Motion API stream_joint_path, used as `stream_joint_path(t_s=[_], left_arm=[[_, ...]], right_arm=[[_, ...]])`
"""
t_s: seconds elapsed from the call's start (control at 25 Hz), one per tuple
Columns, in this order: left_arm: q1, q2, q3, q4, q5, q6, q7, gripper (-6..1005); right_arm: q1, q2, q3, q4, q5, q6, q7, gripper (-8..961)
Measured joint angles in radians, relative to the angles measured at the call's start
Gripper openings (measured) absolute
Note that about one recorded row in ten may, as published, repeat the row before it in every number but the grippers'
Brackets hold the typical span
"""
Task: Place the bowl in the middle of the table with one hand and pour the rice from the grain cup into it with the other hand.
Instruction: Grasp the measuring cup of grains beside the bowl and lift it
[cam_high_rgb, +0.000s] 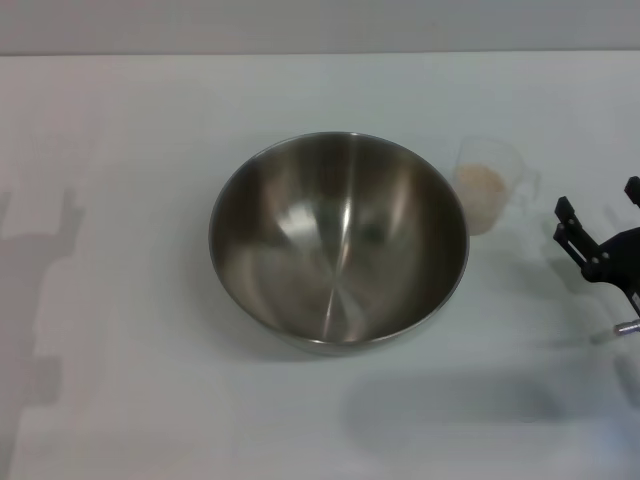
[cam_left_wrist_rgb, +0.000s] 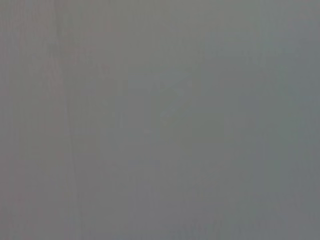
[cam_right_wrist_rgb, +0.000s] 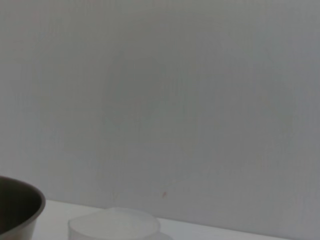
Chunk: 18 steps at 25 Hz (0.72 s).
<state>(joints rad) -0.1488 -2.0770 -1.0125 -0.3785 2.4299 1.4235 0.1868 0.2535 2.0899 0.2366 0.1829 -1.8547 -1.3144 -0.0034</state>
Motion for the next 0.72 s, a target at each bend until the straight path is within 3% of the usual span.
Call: stream_joint_path(t_s=[0.72], left_arm=[[0.007, 0.000, 0.008, 0.003, 0.000, -0.017, -0.002, 807]], right_arm=[[0.063, -0.001, 0.002, 0.003, 0.004, 0.110, -0.001, 838]])
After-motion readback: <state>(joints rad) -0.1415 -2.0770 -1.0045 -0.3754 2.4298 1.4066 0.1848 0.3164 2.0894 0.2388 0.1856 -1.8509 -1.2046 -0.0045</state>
